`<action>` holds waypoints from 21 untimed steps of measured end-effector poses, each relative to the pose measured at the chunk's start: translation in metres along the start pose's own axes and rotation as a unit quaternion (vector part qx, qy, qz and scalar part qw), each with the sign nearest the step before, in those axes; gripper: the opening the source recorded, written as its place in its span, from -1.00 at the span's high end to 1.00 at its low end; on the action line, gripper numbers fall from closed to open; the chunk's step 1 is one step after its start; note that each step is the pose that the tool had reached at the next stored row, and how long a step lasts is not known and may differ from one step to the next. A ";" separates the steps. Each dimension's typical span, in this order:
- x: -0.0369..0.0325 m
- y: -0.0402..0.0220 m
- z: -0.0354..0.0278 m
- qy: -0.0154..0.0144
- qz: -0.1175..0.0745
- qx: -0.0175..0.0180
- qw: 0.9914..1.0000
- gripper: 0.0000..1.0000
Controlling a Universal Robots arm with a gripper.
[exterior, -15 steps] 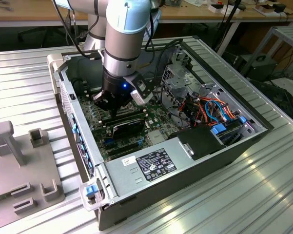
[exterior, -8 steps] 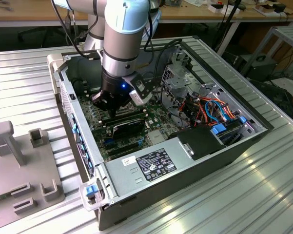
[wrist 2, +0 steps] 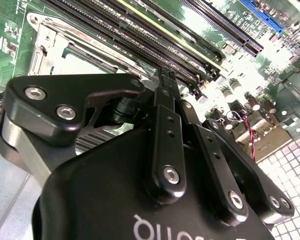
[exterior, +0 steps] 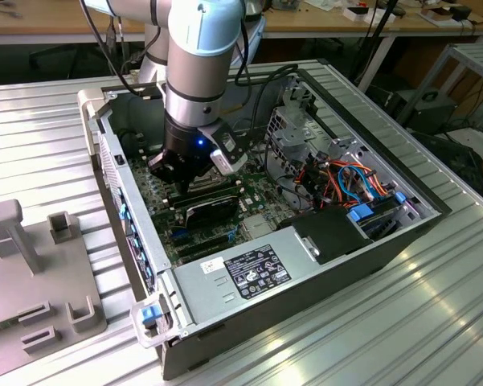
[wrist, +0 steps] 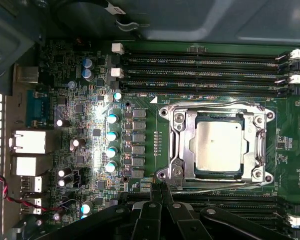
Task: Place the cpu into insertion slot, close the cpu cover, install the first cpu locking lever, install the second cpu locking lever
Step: 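Install the second cpu locking lever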
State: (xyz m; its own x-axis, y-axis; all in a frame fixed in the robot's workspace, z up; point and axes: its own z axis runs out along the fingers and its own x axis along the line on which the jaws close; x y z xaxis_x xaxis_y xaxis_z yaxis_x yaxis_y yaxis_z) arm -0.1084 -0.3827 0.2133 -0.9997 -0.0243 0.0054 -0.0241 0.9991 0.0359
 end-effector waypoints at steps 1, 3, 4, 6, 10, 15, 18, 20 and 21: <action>0.0000 0.0000 0.0000 0.000 0.000 0.000 1.000 0.79; 0.0001 0.0000 0.0003 0.000 0.000 0.000 1.000 0.79; 0.0001 0.0001 0.0003 0.000 0.000 0.000 1.000 0.79; 0.0001 0.0005 0.0006 0.000 0.000 0.000 1.000 0.79; -0.0001 0.0023 0.0011 0.000 0.000 0.000 1.000 0.79; -0.0001 0.0038 0.0027 0.000 0.000 -0.001 1.000 0.79; -0.0002 0.0052 0.0039 0.000 0.000 -0.002 1.000 0.79; -0.0002 0.0059 0.0052 0.000 0.000 -0.003 1.000 0.79; -0.0002 0.0060 0.0058 0.000 0.000 -0.004 1.000 0.79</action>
State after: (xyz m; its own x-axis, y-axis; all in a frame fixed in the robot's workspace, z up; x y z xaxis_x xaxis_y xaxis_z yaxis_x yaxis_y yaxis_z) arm -0.1084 -0.3765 0.2078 -0.9997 -0.0244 0.0053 -0.0241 0.9988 0.0435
